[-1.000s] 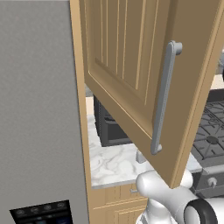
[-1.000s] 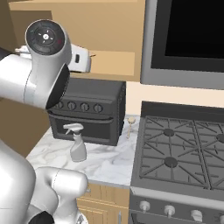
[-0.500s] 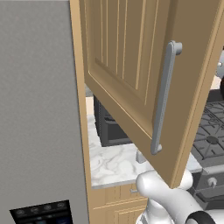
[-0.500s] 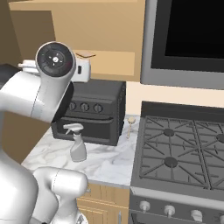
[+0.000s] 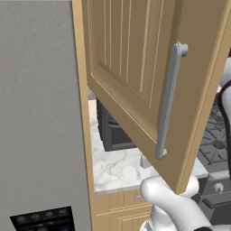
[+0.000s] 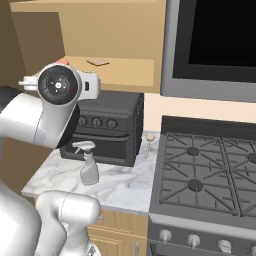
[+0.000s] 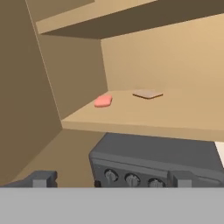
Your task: Pick the bar soap and spray from the cabinet and place them on the counter.
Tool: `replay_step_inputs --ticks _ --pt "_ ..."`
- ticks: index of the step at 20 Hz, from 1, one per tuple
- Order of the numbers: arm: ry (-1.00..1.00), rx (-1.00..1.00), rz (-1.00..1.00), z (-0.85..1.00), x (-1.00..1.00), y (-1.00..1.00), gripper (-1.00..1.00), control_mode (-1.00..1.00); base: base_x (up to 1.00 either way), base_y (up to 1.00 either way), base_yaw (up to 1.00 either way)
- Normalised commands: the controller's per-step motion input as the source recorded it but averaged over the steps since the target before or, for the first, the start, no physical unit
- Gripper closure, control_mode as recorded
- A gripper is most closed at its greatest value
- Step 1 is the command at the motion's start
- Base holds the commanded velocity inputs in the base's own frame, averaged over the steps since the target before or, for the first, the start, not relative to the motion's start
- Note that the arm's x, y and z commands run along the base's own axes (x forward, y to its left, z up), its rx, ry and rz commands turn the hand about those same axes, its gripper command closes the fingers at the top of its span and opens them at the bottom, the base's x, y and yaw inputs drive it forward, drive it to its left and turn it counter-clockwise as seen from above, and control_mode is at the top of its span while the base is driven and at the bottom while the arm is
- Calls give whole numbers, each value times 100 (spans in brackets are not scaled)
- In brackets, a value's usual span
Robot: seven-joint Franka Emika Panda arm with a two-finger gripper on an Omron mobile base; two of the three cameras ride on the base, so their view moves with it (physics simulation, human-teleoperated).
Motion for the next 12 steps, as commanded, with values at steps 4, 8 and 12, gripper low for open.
replay_step_inputs --ticks 4,8,12 --pt "-1 -1 0 0 3 6 -100 -100 0 0 0" --pt "0 0 0 7 1 8 -100 -100 0 0 0" --pt "1 0 0 11 5 9 -100 -100 0 0 0"
